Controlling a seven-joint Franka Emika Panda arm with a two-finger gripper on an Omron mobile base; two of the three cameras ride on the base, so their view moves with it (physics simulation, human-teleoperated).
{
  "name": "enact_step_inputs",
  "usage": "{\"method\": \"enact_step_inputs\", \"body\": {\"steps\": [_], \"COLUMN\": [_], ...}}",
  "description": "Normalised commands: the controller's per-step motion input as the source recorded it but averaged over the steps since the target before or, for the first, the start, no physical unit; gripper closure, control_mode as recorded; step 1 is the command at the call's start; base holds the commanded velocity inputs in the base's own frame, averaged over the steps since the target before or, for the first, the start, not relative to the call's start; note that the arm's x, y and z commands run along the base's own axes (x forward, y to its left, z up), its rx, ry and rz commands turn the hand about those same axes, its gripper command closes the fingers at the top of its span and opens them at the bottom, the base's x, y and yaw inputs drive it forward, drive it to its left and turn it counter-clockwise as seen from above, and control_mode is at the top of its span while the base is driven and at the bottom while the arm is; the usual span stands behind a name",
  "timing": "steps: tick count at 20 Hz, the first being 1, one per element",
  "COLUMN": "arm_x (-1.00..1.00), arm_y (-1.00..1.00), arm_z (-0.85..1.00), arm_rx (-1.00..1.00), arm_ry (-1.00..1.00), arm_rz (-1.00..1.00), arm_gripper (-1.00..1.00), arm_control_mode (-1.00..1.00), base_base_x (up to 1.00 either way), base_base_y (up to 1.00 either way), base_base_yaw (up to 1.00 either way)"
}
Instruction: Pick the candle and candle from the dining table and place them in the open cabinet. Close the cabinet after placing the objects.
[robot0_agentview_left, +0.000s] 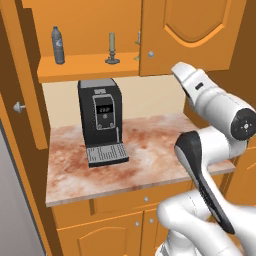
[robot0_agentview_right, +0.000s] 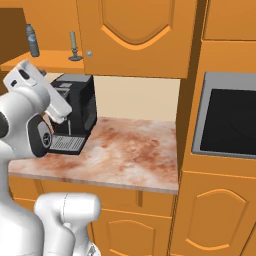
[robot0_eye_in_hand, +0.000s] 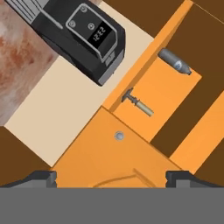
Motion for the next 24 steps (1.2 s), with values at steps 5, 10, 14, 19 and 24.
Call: {"method": "enact_step_inputs", "body": {"steps": [5,10,14,19,24], "arm_x": [-0.2,-0.15,-0.3,-0.23,-0.27], "arm_y": [0.35,0.44,0.31,0.24,0.2], "arm_z": [-0.08,-0.1,-0.14,-0.23,-0.25], "arm_rx": [0.0,-0.03,-0.03,-0.07,-0.08], "arm_ry": [0.0,0.0,0.0,-0.02,-0.03], "arm_rz": [0.01,0.0,0.01,0.03,0.05], "arm_gripper": [-1.0,-1.0,-1.0,-1.0,-1.0], "arm_control_mode": [-1.0,-1.0,-1.0,-1.0,-1.0], "base_base_x": [0.0,0.0,0.0,0.0,0.0], "base_base_y": [0.0,0.0,0.0,0.0,0.0], "base_base_yaw": [0.0,0.0,0.0,0.0,0.0]}}
